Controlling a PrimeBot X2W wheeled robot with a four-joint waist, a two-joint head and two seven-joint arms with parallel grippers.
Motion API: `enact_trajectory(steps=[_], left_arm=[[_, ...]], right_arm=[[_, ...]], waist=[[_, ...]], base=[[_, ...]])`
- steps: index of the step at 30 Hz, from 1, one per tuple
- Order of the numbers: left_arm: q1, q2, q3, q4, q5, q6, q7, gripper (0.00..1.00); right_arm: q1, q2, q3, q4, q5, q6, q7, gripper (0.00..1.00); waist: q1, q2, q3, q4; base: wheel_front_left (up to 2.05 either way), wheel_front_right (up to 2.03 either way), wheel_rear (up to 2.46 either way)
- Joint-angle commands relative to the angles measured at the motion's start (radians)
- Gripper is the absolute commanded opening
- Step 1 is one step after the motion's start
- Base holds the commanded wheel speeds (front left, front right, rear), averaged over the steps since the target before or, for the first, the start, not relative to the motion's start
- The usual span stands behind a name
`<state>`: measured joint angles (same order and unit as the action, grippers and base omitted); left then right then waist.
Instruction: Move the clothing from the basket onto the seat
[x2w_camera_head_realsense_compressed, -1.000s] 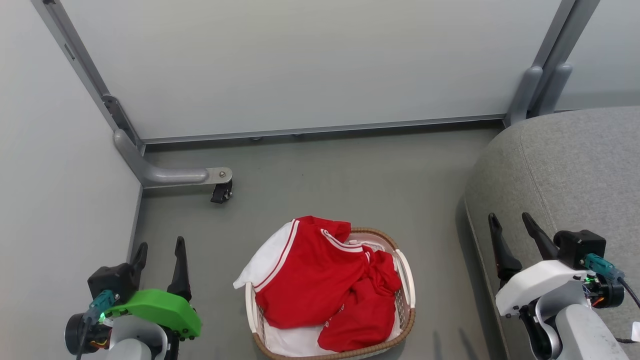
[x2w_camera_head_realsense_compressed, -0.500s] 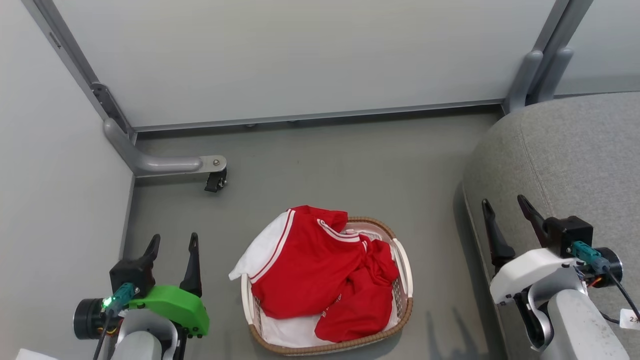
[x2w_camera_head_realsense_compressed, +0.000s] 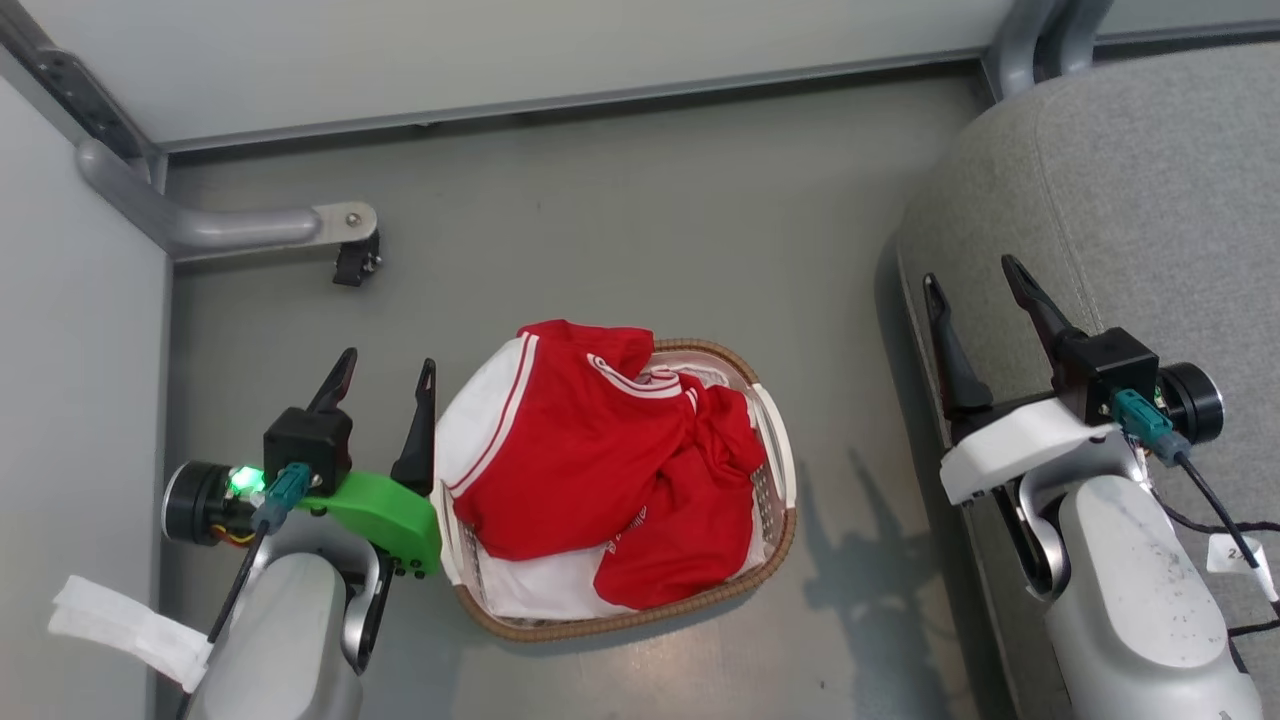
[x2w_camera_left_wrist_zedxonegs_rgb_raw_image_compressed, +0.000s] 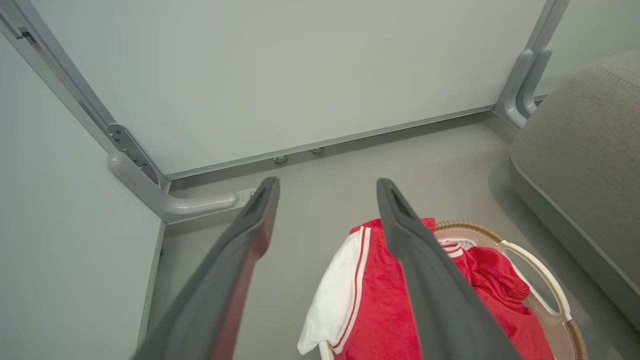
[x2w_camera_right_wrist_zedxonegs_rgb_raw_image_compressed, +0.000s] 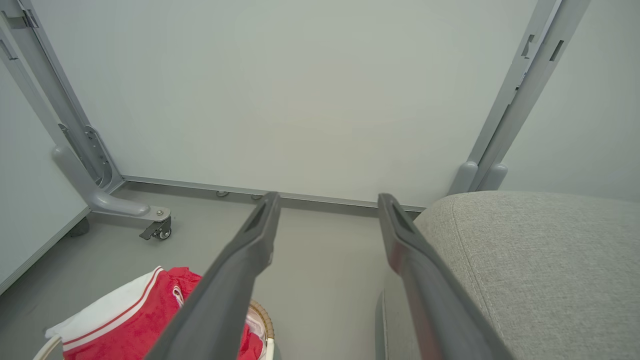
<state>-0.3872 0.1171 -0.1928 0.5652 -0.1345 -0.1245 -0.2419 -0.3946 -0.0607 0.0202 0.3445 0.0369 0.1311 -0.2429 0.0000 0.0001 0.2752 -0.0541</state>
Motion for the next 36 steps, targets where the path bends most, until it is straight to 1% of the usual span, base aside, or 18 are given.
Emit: enact_trajectory(steps=[1,6,10,14,21,26,33,36], left_arm=[[-0.037,0.013,-0.012,0.01,0.019,-0.005,-0.008,1.0],[-0.122,0.031,-0.076,0.043,0.041,-0.007,-0.018,1.0],[-0.186,0.063,-0.152,0.064,0.043,-0.007,-0.026,1.0],[-0.236,0.092,-0.217,0.077,0.021,-0.008,-0.024,1.0],[-0.305,0.13,-0.323,0.116,0.003,-0.008,-0.023,1.0],[-0.356,0.157,-0.426,0.148,0.011,-0.007,-0.023,1.0],[-0.449,0.204,-0.552,0.231,0.005,-0.007,-0.023,1.0],[-0.49,0.221,-0.592,0.269,0.004,-0.007,-0.023,1.0]], right_arm=[[-0.027,0.001,0.007,-0.012,-0.022,-0.001,-0.008,1.0],[-0.074,0.008,0.022,-0.036,-0.053,-0.001,-0.017,1.0],[-0.104,0.009,0.052,-0.056,-0.035,-0.001,-0.024,1.0],[-0.12,0.009,0.074,-0.075,0.001,-0.001,-0.024,1.0],[-0.133,0.009,0.101,-0.1,0.044,-0.001,-0.023,1.0],[-0.137,0.01,0.121,-0.121,0.086,-0.001,-0.023,1.0],[-0.146,0.009,0.159,-0.146,0.136,-0.001,-0.023,1.0],[-0.145,0.009,0.172,-0.153,0.149,-0.001,-0.023,1.0]], waist=[[0.0,-0.0001,0.117,-0.07],[0.0,-0.0001,0.216,-0.116],[0.0,-0.0001,0.289,-0.151],[0.0,-0.0001,0.339,-0.179],[0.0,-0.0001,0.405,-0.224],[0.0,-0.0001,0.446,-0.257],[0.0,-0.0001,0.502,-0.304],[0.0,-0.0001,0.525,-0.319]], base=[[0.0,0.0,0.0],[0.0,0.0,0.0],[0.0,0.0,0.0],[0.0,0.0,0.0],[0.0,0.0,0.0],[0.0,0.0,0.0],[0.0,0.0,0.0],[0.0,0.0,0.0]])
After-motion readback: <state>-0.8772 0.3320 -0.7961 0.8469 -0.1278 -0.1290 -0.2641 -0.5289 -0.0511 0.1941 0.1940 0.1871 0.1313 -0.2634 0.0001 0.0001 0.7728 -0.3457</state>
